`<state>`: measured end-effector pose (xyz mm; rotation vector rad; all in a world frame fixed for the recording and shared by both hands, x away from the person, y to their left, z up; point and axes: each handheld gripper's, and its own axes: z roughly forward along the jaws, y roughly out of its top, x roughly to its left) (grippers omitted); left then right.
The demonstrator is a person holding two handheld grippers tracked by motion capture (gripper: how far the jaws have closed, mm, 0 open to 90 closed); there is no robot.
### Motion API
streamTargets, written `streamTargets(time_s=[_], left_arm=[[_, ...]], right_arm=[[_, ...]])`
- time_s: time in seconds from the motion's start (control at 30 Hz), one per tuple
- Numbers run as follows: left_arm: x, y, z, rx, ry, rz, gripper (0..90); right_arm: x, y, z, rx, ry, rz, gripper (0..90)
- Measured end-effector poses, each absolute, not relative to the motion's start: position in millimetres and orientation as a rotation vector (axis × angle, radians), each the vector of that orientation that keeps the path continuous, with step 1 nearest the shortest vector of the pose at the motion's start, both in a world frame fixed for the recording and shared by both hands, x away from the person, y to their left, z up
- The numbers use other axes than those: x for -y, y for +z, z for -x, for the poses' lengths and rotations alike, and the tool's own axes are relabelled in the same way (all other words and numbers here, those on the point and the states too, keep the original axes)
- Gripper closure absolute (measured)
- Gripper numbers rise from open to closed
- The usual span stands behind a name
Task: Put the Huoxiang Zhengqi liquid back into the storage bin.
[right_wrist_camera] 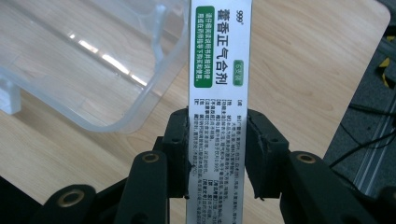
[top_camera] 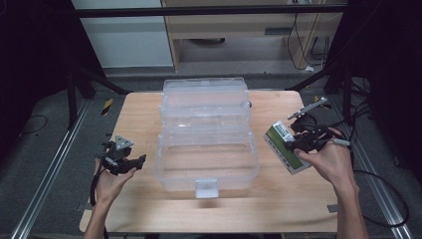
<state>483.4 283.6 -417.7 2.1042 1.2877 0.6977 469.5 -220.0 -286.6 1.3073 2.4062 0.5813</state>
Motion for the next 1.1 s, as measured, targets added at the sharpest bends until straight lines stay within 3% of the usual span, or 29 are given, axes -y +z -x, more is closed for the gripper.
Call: streamTargets(time_s=[1.1], left_arm=[[-286,-418,-484,-1.295,0.698,-2.098,39.0]], right_arm=[[160,-246,-478,-2.624,0.709,-0.860,64.3]])
